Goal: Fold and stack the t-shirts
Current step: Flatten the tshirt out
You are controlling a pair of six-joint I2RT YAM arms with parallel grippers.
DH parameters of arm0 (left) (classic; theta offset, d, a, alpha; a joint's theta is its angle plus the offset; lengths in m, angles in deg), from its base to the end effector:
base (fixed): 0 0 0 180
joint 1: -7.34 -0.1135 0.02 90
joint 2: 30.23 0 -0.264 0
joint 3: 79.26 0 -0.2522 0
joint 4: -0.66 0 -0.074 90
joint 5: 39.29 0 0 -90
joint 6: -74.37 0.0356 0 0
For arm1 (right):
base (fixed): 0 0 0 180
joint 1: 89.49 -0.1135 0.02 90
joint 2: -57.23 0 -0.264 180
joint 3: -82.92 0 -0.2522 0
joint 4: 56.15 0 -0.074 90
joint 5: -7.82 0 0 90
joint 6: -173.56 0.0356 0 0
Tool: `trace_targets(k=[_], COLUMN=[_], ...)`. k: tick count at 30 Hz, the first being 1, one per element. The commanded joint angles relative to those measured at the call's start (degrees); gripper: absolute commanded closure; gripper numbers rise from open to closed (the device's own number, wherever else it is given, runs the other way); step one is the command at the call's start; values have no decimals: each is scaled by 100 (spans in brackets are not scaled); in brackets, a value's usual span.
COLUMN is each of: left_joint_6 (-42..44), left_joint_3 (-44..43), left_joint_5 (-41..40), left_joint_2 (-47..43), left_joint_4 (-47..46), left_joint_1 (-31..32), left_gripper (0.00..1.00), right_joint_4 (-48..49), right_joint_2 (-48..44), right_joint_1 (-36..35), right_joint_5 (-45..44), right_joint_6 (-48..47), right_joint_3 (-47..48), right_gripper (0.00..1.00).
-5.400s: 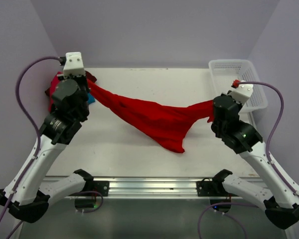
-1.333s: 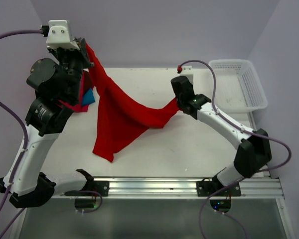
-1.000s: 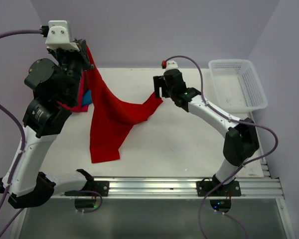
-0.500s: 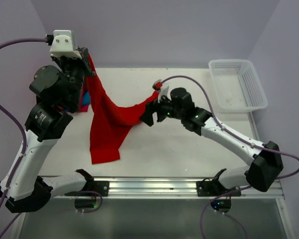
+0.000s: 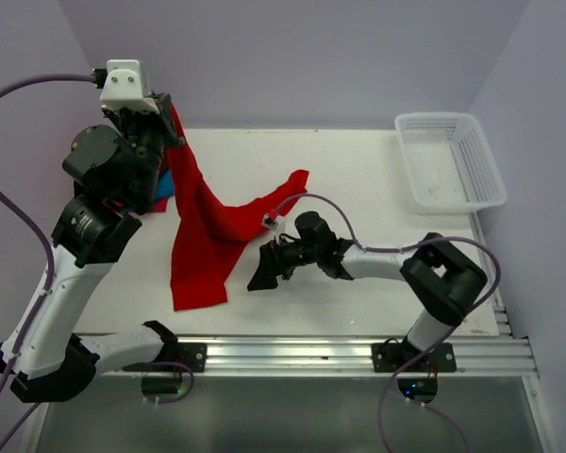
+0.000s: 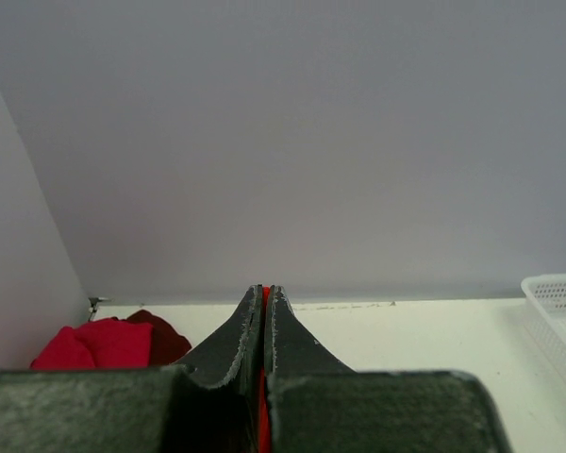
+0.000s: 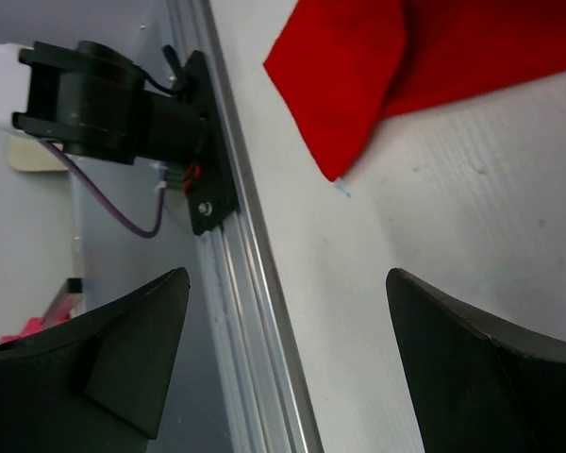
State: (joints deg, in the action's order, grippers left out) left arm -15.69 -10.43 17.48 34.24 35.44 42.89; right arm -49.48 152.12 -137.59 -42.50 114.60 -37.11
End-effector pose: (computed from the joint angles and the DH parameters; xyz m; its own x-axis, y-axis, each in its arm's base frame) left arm 0.1584 -0.0892 0.5567 0.1680 -0.1211 -0.9783 0.0503 0.9922 -0.1142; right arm 0.2092 0.2672 0.1842 -0.7599 -0.2527 -0.5989 -0.6497 0.2633 0.7132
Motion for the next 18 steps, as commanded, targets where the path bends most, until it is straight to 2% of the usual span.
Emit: trace_targets(k=[1, 3, 7, 13, 18], left_joint_6=[-91, -74, -65, -74, -91], left_joint_3=[55, 64, 73, 169, 257], left_joint_5=[-34, -43, -69, -78, -69], left_joint_2=[-92, -127, -171, -277, -399], left_joint_4=[-361, -361, -370, -379, -370], left_joint_1=[57, 57, 57, 57, 66], left_gripper=[100, 100, 100, 100, 100], right_joint_4=[1963, 2341, 2335, 1386, 711], right_joint_2=[589, 810, 1163, 1585, 1795], right_joint_1=[-129, -304, -630, -1149, -1290], right_joint_5=[725, 708, 358, -399, -1539], right_joint_6=[1050, 1201, 1228, 807, 605], right_joint_3=[-148, -166, 9, 615, 1037], right_gripper=[11, 11, 12, 13, 14])
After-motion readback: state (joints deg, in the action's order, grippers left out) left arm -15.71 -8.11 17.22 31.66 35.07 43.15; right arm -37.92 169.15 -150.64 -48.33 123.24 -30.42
